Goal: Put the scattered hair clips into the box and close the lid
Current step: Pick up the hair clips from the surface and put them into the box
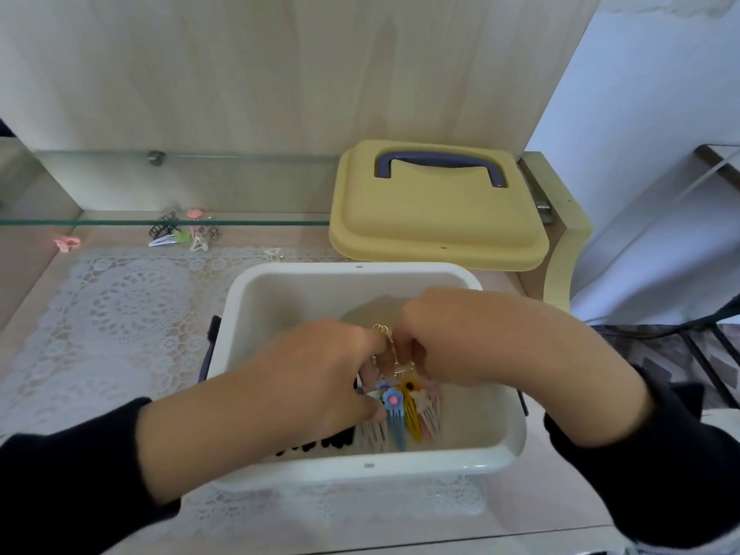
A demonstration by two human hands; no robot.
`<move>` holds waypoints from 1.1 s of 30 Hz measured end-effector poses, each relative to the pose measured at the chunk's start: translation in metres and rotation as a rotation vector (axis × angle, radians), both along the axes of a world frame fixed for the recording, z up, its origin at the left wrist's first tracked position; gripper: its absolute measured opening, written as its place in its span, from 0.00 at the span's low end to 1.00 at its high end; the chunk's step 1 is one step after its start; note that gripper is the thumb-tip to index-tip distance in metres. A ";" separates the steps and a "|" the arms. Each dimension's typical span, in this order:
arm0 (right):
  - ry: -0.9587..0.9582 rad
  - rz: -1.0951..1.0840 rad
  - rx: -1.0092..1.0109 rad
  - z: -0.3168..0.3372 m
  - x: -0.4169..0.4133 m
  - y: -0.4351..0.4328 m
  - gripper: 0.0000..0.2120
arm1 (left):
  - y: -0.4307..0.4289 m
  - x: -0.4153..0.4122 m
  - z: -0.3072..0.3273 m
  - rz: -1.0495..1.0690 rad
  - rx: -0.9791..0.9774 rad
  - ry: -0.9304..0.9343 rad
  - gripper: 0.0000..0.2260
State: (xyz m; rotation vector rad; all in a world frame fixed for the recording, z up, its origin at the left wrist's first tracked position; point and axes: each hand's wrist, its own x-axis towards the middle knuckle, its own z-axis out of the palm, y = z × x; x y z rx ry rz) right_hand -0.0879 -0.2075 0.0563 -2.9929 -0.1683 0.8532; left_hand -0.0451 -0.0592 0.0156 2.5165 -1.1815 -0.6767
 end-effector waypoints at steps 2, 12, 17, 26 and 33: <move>-0.073 -0.050 0.032 0.004 -0.001 -0.005 0.12 | 0.004 0.001 0.007 -0.001 -0.008 -0.048 0.14; -0.565 -0.250 0.435 0.015 -0.011 0.016 0.10 | 0.050 -0.002 0.030 0.228 -0.324 -0.419 0.12; -0.899 -0.362 0.625 0.007 -0.002 0.057 0.07 | 0.086 0.014 0.023 0.420 -0.572 -0.505 0.10; -1.145 -0.300 0.775 -0.010 0.023 0.190 0.15 | 0.159 0.047 -0.018 0.749 -0.693 -0.498 0.10; -1.016 -0.414 0.362 -0.074 0.067 0.259 0.24 | 0.220 0.119 -0.134 0.784 -0.246 -0.442 0.21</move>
